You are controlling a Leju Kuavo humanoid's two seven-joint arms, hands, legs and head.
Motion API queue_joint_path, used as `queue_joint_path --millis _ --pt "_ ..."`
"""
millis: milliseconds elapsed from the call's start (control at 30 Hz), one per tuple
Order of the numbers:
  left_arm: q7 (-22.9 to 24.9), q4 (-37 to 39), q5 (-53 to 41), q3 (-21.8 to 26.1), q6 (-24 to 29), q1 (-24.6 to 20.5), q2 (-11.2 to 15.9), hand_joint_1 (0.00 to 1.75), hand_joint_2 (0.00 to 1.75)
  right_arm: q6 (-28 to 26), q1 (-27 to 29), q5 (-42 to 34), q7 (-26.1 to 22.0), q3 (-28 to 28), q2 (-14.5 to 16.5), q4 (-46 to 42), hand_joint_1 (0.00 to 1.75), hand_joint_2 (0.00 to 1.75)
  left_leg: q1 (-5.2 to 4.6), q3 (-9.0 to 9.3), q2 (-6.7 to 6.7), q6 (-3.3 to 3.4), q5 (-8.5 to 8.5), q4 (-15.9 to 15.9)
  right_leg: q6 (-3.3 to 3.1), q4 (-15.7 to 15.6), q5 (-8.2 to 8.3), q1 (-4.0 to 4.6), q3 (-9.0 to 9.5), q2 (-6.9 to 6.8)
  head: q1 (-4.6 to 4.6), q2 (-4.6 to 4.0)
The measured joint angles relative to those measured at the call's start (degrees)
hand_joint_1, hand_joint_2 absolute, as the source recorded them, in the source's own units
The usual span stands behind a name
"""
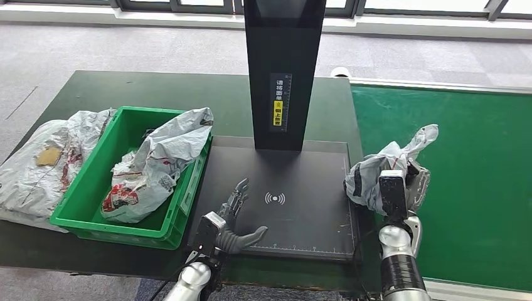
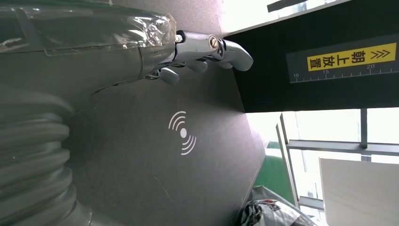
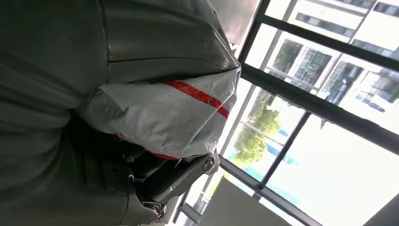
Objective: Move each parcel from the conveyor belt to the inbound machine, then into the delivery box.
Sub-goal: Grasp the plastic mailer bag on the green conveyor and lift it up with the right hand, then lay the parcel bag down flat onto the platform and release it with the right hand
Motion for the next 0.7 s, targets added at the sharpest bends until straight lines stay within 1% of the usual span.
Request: queue_joint_path --millis 100,200,300,367,467,533,600,700 --pt "0.00 -0.02 0.10 0.00 0.16 0.00 0.00 0.00 1.75 -0.31 0.41 -1.99 0.00 3.84 0.29 -3.47 1.75 1.75 0.00 -0.04 -0.02 0.01 0.04 0.00 0.00 0.00 0.00 0.00 0.00 -0.02 0.01 0.00" --pt "0.00 -0.02 0.25 0.00 0.11 -0.01 0.00 0.00 1.75 1.15 -1.56 -4.05 0.03 5.99 1.23 -4.30 1.75 1.75 0.00 -0.03 0.02 0.00 0.07 0.00 0.01 0.01 0.03 0.00 -0.02 0.03 0.01 0.00" --pt "0.00 -0.02 0.19 0.00 -0.13 -0.02 -0.02 0.00 1.75 3.78 -4.93 -5.74 0.09 6.43 2.46 -2.93 1.75 1.75 0.00 -0.04 -0.06 0.02 0.17 0.00 0.03 0.01 0.05 0.00 -0.02 -0.05 0.00 0.00" --pt "0.00 -0.02 0.17 0.00 -0.17 -0.02 -0.02 0.00 1.75 4.36 -6.59 -6.10 0.09 6.46 3.05 -2.13 1.75 1.75 0.00 -0.06 -0.19 0.04 0.20 0.00 0.03 0.01 0.05 0.00 0.00 -0.14 0.00 0.00" --pt "0.00 -0.02 0.17 0.00 -0.17 -0.02 -0.02 0.00 1.75 4.63 -7.98 -6.34 0.09 6.46 3.63 -1.26 1.75 1.75 0.00 -0.09 -0.25 0.03 0.21 0.00 0.03 0.01 0.05 0.00 0.01 -0.19 0.00 0.00" --pt "0.00 -0.01 0.24 0.00 -0.17 -0.02 -0.02 0.00 1.75 5.76 -8.66 -6.67 0.09 6.48 3.92 -0.60 1.75 1.75 0.00 -0.13 -0.26 0.03 0.21 0.00 0.04 0.01 0.05 0.00 0.00 -0.18 0.01 0.00" --pt "0.00 0.03 0.40 0.00 -0.17 -0.04 -0.05 0.00 1.75 8.08 -10.16 -6.59 0.10 6.59 4.52 1.53 1.75 1.75 0.00 -0.16 -0.23 0.03 0.21 0.00 0.04 0.01 0.05 -0.01 -0.04 -0.17 0.01 0.00" --pt "0.00 0.15 0.88 0.00 -0.17 -0.09 -0.10 0.00 1.75 11.51 -13.63 -5.55 0.14 7.24 6.34 7.05 1.75 1.75 0.00 -0.15 -0.15 0.02 0.21 0.00 0.03 0.01 0.06 0.00 -0.09 -0.13 0.00 0.00"
